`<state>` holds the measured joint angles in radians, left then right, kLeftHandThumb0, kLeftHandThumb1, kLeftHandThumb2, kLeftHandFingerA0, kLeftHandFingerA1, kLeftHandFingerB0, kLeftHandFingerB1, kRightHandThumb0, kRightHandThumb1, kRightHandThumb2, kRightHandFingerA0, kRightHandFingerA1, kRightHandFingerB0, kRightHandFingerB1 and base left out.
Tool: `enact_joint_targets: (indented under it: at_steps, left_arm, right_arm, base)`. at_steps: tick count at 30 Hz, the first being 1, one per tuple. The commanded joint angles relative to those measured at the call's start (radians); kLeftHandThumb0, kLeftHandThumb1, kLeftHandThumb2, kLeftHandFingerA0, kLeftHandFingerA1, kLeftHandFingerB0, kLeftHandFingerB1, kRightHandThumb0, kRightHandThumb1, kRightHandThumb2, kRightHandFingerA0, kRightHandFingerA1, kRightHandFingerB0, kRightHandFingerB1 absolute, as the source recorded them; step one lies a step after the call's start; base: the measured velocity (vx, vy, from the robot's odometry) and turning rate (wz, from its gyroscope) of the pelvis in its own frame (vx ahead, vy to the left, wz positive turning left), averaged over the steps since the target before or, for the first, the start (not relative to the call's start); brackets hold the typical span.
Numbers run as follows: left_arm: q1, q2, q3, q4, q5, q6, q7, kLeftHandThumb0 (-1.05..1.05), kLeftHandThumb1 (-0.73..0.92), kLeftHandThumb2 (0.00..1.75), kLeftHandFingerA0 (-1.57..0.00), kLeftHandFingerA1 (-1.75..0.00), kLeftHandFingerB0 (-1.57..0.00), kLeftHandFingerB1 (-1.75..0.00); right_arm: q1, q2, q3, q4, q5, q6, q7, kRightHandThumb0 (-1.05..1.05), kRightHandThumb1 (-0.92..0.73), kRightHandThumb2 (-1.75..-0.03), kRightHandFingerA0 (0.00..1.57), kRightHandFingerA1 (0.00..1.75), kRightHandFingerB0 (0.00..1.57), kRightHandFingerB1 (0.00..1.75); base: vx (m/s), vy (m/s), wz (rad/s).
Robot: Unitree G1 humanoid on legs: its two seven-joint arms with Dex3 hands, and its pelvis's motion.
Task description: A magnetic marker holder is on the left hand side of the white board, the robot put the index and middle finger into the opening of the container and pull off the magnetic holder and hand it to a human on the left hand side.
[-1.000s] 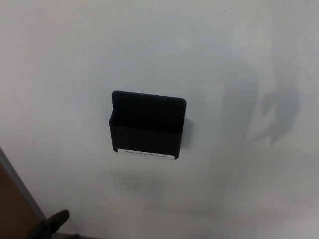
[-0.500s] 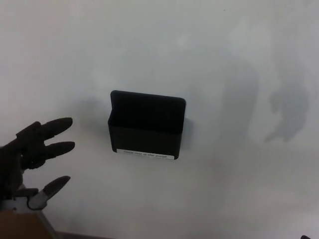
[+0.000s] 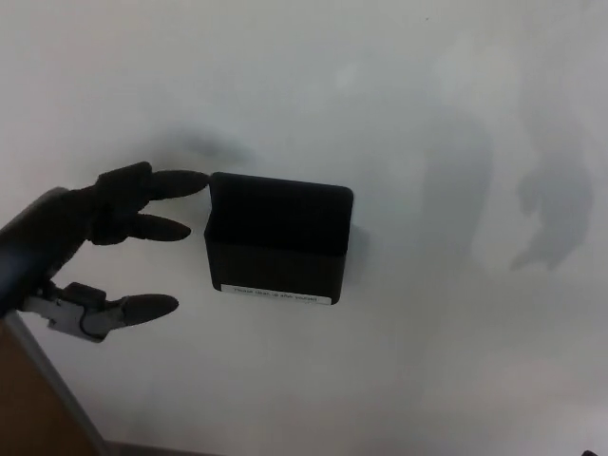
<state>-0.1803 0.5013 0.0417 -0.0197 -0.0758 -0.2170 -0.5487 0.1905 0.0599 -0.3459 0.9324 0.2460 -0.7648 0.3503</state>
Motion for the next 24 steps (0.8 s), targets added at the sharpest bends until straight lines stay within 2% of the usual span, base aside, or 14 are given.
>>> enact_joint_targets:
  at_steps: [1,6,11,12,14,15,16,18,19,22,23,24]
  left_arm:
    - [-0.055,0.061,-0.051,-0.060,0.110,0.109,-0.003,-0.64,0.52,0.57,-0.33,-0.35,-0.27,-0.30]
    - [-0.086,0.074,-0.076,-0.088,0.139,0.146,0.001,-0.64,0.52,0.56,-0.31,-0.37,-0.28,-0.30]
    - [-0.117,0.078,-0.101,-0.108,0.161,0.186,-0.004,-0.65,0.52,0.56,-0.32,-0.38,-0.27,-0.30]
    - [-0.123,0.079,-0.107,-0.105,0.166,0.188,-0.007,-0.66,0.54,0.57,-0.31,-0.38,-0.27,-0.30]
    - [-0.134,0.084,-0.119,-0.095,0.172,0.189,-0.015,-0.68,0.55,0.57,-0.29,-0.37,-0.25,-0.29]
    - [-0.135,0.085,-0.121,-0.094,0.172,0.190,-0.017,-0.68,0.55,0.57,-0.29,-0.37,-0.25,-0.29]
    - [-0.157,0.100,-0.138,-0.082,0.171,0.197,-0.051,-0.36,0.29,0.90,-0.03,-0.49,-0.01,-0.45]
    - [-0.180,0.116,-0.156,-0.073,0.178,0.207,-0.080,-0.37,0.28,0.91,-0.03,-0.50,0.00,-0.44]
    - [-0.212,0.136,-0.185,-0.065,0.197,0.224,-0.113,-0.38,0.27,0.91,-0.02,-0.50,0.00,-0.44]
    - [-0.254,0.161,-0.223,-0.058,0.218,0.247,-0.147,-0.38,0.26,0.91,-0.03,-0.51,0.00,-0.44]
    - [-0.274,0.170,-0.239,-0.055,0.219,0.263,-0.169,-0.84,0.53,0.89,-0.04,-0.27,-0.17,-0.40]
    - [-0.300,0.181,-0.262,-0.052,0.222,0.287,-0.199,-0.91,0.57,0.92,-0.04,-0.22,-0.19,-0.40]
  right_arm:
    - [0.020,-0.005,0.001,-0.007,0.011,-0.018,-0.004,-0.51,-0.71,-0.62,0.56,0.43,0.32,0.32]
    - [0.027,-0.008,0.013,0.002,-0.006,-0.019,-0.012,-0.53,-0.76,-0.63,0.59,0.41,0.33,0.32]
    - [0.028,-0.008,0.011,0.023,0.010,-0.015,0.007,-0.54,-0.73,-0.62,0.60,0.41,0.35,0.32]
    - [0.028,-0.009,0.011,0.023,0.011,-0.010,0.007,-0.61,-0.60,-0.90,0.54,0.55,0.29,0.45]
    - [0.031,-0.009,0.012,0.018,0.014,-0.002,0.010,-0.60,-0.60,-0.90,0.53,0.55,0.29,0.46]
    - [0.031,-0.009,0.013,0.017,0.015,-0.002,0.010,-0.60,-0.60,-0.90,0.53,0.55,0.29,0.46]
    - [0.036,-0.012,0.018,0.009,0.004,-0.005,0.002,-0.55,-0.74,-0.63,0.60,0.40,0.35,0.32]
    - [0.037,-0.014,0.021,0.008,-0.001,-0.009,-0.002,-0.55,-0.74,-0.63,0.60,0.40,0.35,0.32]
    - [0.037,-0.014,0.020,0.012,-0.001,-0.016,-0.005,-0.60,-0.61,-0.91,0.53,0.55,0.30,0.46]
    - [0.039,-0.014,0.020,0.018,-0.002,-0.025,-0.007,-0.60,-0.61,-0.91,0.53,0.55,0.29,0.46]
    - [0.041,-0.016,0.021,0.019,-0.006,-0.028,-0.010,-0.59,-0.61,-0.92,0.53,0.56,0.31,0.47]
    - [0.043,-0.017,0.022,0.019,-0.009,-0.029,-0.013,-0.59,-0.61,-0.91,0.52,0.56,0.31,0.47]
  base:
    - [0.00,0.000,0.00]
    - [0.00,0.000,0.00]
    - [0.00,0.000,0.00]
    - [0.00,0.000,0.00]
    - [0.00,0.000,0.00]
    - [0.00,0.000,0.00]
    - [0.00,0.000,0.00]
    - [0.00,0.000,0.00]
    - [0.00,0.000,0.00]
    - [0.00,0.000,0.00]
    - [0.00,0.000,0.00]
    - [0.00,0.000,0.00]
